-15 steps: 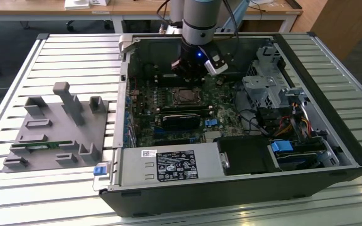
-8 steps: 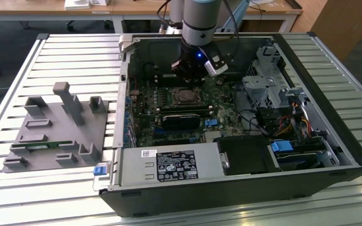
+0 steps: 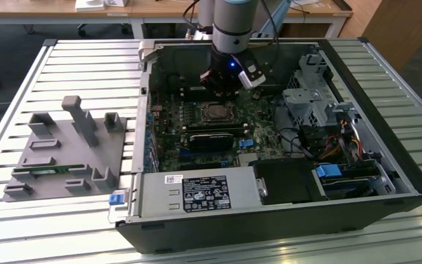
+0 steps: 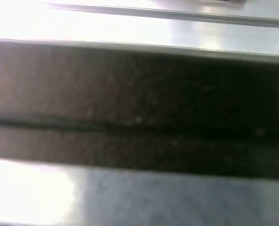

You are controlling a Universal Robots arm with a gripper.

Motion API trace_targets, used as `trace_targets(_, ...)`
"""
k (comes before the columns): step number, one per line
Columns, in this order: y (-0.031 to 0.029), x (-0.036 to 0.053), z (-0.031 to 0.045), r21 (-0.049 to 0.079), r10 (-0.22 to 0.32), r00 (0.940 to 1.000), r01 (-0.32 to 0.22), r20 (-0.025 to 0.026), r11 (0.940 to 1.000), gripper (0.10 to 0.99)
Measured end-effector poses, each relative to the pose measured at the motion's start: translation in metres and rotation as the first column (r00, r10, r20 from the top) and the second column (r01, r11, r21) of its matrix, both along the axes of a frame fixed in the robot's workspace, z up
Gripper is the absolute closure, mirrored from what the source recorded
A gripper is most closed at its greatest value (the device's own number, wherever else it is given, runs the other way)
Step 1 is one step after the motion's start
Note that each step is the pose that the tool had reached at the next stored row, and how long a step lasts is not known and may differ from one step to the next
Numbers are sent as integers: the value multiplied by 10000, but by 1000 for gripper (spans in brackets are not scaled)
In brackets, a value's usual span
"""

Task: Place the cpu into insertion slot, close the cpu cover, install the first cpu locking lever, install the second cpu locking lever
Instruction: 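Install the first cpu locking lever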

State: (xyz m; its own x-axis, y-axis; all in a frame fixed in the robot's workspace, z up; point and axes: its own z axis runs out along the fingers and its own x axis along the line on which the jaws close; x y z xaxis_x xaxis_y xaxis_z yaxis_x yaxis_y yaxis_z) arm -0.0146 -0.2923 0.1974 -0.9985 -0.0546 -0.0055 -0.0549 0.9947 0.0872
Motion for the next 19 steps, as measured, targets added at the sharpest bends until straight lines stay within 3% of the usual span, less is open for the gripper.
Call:
trace_targets(7, -2, -1, 109, -10, 0, 10000, 0, -6, 10000, 980)
trace_targets(19, -42, -1, 110, -11, 0, 10000, 0, -6, 10000, 980)
